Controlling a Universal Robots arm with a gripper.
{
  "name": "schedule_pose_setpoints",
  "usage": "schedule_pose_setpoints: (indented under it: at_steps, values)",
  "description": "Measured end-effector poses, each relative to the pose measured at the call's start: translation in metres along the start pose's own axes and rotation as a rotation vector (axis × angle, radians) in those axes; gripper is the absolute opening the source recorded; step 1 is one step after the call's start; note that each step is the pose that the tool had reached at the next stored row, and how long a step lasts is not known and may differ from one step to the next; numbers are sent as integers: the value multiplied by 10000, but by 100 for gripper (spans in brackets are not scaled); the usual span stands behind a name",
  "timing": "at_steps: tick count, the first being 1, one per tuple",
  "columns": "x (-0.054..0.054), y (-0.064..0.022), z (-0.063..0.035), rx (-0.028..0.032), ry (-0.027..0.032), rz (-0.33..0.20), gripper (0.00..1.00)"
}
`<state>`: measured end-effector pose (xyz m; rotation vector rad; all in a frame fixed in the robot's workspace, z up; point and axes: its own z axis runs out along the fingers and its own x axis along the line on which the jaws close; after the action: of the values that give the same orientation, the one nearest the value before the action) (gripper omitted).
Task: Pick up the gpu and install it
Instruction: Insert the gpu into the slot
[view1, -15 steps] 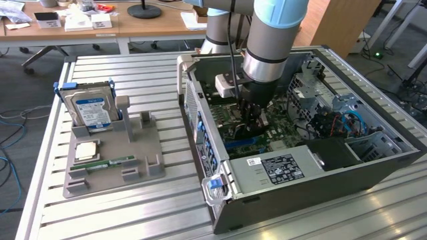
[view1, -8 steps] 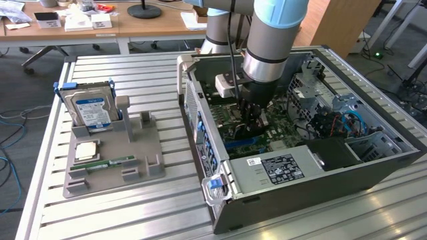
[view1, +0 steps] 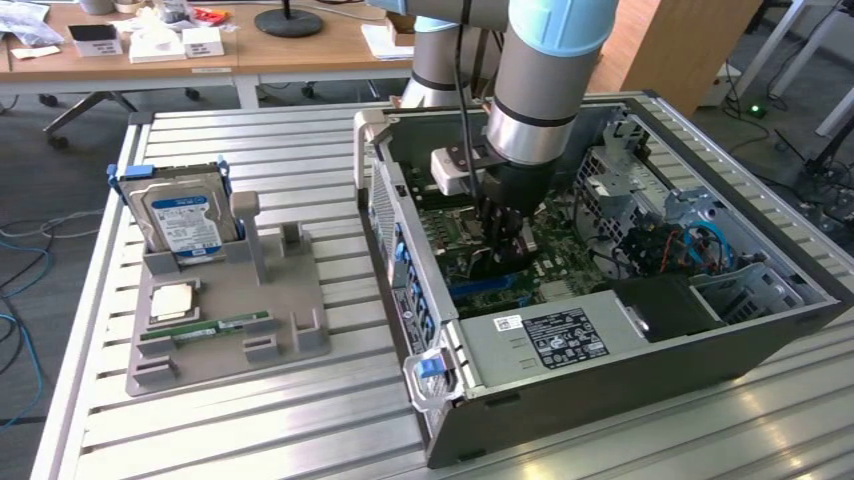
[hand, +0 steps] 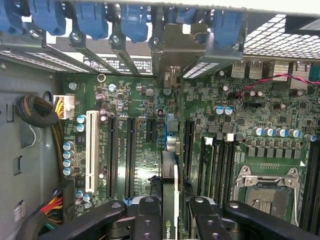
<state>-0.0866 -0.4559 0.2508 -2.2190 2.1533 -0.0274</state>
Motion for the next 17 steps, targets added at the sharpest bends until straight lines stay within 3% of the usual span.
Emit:
schedule_pose_setpoints:
  at_steps: [17]
  values:
    - [7,0,0,9,85,526,26]
